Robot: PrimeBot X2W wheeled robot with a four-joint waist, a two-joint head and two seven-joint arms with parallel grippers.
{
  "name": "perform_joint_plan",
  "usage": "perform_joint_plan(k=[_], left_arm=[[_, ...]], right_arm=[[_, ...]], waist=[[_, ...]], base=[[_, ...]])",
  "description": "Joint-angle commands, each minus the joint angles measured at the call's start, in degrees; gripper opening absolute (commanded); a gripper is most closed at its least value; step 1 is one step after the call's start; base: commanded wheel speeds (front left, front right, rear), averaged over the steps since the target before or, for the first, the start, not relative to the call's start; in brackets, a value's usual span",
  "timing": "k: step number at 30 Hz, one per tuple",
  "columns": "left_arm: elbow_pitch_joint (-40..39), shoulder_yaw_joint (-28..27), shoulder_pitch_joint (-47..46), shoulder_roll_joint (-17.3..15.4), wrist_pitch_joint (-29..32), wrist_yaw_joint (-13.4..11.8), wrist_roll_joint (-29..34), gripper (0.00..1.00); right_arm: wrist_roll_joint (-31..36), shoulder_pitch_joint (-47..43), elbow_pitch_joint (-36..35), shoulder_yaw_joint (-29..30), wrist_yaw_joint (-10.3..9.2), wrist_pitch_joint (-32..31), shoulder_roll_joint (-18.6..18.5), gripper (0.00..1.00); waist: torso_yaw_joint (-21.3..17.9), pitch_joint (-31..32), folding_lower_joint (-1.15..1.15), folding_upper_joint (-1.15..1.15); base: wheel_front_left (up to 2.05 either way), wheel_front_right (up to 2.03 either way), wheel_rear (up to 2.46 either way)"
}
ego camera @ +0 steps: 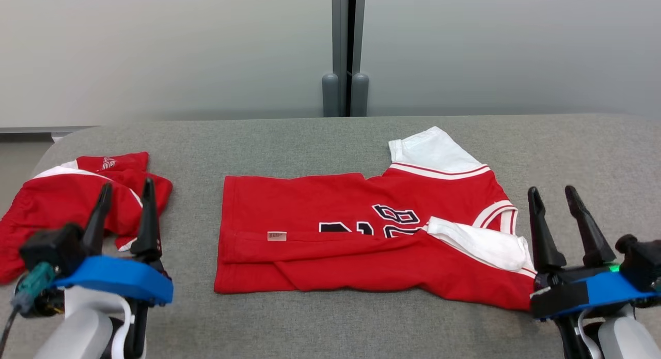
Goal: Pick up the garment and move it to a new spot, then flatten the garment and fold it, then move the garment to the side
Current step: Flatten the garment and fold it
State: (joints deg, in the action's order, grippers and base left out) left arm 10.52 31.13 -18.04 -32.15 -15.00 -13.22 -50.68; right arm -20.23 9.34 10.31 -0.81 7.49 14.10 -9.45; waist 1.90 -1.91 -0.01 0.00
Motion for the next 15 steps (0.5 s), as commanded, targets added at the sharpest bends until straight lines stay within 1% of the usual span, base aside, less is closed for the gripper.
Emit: perform_joint_plan(k=[1,4,8,12,15], left_arm=[[-1.1,-3.3,3.7,1.8,-0.2,0.6,2.9,1.0],[-1.6,-7.6,9.1,5.2,-0.2,2.5,7.9,1.0],[-0.8,-11.4,13.5,9.5,-0.2,5.4,12.0,1.0],[0.7,-14.3,14.3,12.2,-0.2,8.4,15.3,1.0],[1.7,-15.5,13.9,13.2,-0.2,10.0,17.2,1.0]], right_arm=[[0.4,-1.6,1.1,0.1,0.01,0.7,-0.4,1.0],[0.9,-3.4,2.8,0.5,0.01,1.0,-0.6,1.0],[1.8,-5.2,3.8,0.5,0.01,1.1,-1.1,1.0],[2.0,-5.2,3.3,0.2,0.01,1.1,-0.9,1.0],[2.3,-4.2,3.4,-0.3,0.01,1.1,-1.3,1.0]], waist=[[-0.1,0.3,0.01,0.0],[0.1,0.7,0.01,0.0],[0.4,0.5,0.01,0.0],[0.5,0.2,0.01,0.0],[0.4,0.2,0.01,0.0]], base=[[0.0,0.0,0.0],[0.0,0.0,0.0],[0.0,0.0,0.0],[0.0,0.0,0.0],[0.0,0.0,0.0]])
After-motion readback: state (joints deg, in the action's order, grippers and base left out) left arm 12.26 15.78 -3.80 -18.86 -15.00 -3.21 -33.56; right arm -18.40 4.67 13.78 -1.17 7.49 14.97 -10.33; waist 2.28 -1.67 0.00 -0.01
